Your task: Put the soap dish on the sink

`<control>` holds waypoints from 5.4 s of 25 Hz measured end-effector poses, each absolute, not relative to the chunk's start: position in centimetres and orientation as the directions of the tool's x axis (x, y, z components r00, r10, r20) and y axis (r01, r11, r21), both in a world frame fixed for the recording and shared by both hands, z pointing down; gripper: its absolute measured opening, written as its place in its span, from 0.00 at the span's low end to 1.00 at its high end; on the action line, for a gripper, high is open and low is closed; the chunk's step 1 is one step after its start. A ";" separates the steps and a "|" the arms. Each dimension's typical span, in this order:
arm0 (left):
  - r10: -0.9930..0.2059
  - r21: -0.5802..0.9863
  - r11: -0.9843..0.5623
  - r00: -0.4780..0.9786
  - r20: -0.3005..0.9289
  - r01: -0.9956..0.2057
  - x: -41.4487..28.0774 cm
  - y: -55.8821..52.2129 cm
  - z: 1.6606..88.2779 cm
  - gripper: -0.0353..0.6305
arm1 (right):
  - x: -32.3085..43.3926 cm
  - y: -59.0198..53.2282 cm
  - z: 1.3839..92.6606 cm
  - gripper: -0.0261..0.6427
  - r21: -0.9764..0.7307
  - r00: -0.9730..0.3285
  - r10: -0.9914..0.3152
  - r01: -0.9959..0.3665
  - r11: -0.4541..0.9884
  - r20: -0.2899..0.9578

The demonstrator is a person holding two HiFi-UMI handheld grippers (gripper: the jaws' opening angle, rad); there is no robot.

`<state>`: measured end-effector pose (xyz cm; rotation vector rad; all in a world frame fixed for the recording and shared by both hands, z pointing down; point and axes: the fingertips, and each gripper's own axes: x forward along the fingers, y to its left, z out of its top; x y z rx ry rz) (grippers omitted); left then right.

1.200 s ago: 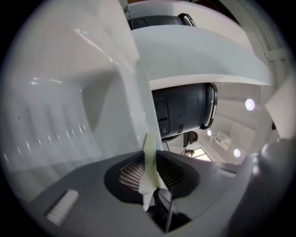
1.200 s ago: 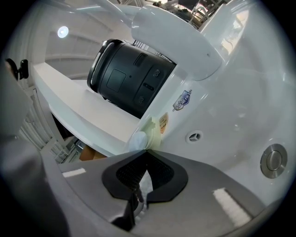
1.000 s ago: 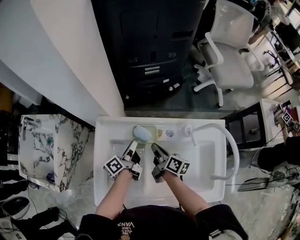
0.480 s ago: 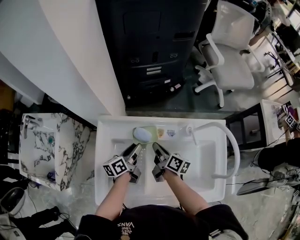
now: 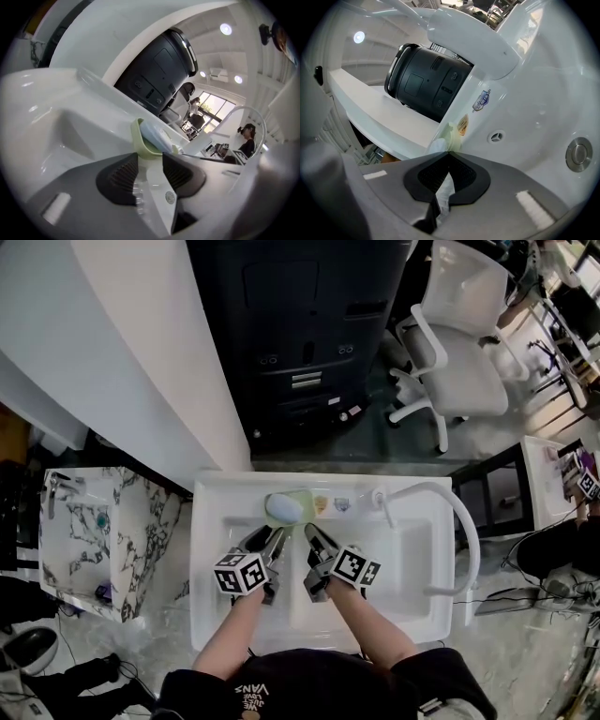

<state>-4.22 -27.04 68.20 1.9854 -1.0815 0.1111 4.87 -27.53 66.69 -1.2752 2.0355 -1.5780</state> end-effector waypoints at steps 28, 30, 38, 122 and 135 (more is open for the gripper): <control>-0.681 0.650 -0.259 0.613 0.401 -0.714 -5.0 -27.7 66.7 0.33 | 5.4 -27.2 65.7 0.04 -0.859 -0.566 -0.772 -0.509 0.049 0.291; -0.683 0.650 -0.266 0.615 0.394 -0.712 -5.3 -27.6 66.4 0.33 | 5.4 -27.0 65.4 0.04 -0.855 -0.566 -0.772 -0.516 0.056 0.291; -0.696 0.629 -0.308 0.620 0.362 -0.713 -6.0 -26.4 64.3 0.33 | 6.7 -25.5 64.2 0.04 -0.808 -0.517 -0.805 -0.583 0.081 0.292; -0.906 0.501 -0.298 0.406 0.120 -0.813 1.2 11.8 51.9 0.13 | 21.6 8.0 52.4 0.04 -0.653 -0.740 -0.661 -0.561 0.509 0.120; -0.919 0.510 -0.259 0.372 0.131 -0.820 0.1 14.1 52.6 0.13 | 21.1 9.2 52.6 0.04 -0.648 -0.741 -0.660 -0.562 0.515 0.118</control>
